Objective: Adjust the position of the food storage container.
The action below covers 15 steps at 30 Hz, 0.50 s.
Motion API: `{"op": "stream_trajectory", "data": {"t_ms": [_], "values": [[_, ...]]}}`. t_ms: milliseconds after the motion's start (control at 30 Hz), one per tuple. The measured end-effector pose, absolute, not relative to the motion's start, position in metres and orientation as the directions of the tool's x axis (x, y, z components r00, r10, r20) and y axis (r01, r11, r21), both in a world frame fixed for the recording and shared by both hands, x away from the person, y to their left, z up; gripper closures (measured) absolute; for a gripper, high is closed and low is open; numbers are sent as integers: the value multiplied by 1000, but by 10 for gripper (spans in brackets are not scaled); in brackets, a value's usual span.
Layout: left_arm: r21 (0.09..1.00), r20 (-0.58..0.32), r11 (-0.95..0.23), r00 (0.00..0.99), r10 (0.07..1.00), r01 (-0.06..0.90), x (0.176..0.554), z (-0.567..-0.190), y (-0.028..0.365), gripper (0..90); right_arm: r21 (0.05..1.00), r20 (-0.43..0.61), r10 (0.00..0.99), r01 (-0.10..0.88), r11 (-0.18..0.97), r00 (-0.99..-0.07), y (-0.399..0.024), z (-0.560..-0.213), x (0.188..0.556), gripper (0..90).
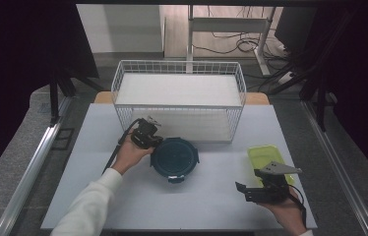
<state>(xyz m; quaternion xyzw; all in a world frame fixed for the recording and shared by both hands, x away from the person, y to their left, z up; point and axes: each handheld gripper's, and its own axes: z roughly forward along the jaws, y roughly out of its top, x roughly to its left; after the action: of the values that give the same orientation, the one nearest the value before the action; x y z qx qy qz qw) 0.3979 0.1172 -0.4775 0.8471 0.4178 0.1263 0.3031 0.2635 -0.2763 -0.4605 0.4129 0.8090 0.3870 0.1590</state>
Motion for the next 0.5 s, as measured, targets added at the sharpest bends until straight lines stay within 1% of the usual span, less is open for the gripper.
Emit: {"op": "stream_trajectory", "data": {"t_ms": [500], "values": [[617,-15,-496,639,769,611,398,-477,113,900,755,60,789,545,365,-611,-275,-461,264,150]]}}
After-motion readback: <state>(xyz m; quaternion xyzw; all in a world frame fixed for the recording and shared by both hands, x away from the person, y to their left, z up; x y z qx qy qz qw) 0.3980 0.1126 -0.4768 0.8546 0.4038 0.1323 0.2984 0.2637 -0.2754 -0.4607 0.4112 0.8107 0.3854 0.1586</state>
